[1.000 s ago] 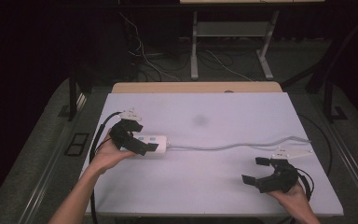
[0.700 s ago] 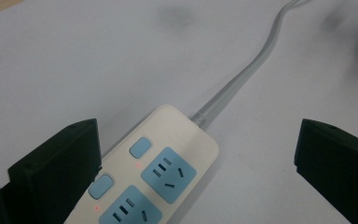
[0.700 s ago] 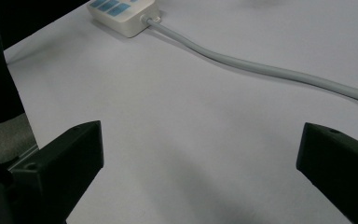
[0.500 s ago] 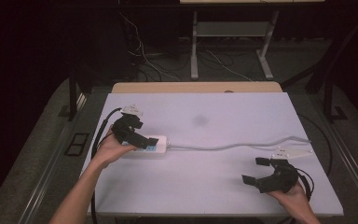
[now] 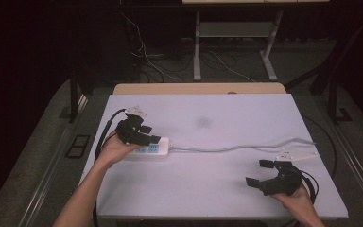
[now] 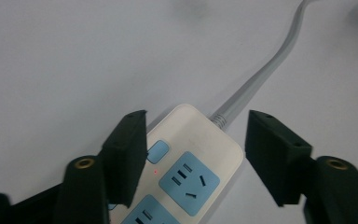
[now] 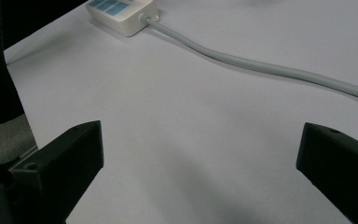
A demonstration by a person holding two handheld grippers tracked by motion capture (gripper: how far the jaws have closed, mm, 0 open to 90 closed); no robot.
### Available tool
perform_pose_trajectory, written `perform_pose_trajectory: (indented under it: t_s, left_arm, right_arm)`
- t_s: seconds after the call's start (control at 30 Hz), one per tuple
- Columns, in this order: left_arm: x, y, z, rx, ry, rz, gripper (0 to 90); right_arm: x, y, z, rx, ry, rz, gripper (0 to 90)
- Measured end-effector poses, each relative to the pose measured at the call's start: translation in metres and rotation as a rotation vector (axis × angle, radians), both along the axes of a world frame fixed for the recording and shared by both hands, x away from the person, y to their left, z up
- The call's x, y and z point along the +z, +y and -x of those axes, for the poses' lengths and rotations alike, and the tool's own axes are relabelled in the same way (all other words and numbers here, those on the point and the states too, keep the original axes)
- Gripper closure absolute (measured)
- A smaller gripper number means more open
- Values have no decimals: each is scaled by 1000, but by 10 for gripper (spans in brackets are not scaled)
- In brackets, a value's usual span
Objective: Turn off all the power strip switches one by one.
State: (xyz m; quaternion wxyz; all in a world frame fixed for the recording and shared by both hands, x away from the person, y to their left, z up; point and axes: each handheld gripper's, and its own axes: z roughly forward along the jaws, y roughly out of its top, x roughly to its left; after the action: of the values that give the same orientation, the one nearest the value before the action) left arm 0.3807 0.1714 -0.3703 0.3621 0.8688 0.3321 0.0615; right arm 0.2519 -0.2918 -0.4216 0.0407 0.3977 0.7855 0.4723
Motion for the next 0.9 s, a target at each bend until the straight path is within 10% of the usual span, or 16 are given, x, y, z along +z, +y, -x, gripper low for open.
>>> perform_pose_trajectory:
  t_s: [0.5, 0.9]
  left_arm:
    - [-11, -3, -8, -7, 34, -31, 788]
    - [-20, -5, -15, 3, 61, -64, 889]
  right_arm:
    - [0, -1, 0, -7, 1, 1, 3]
    - [-1, -1, -1, -5, 2, 2, 2]
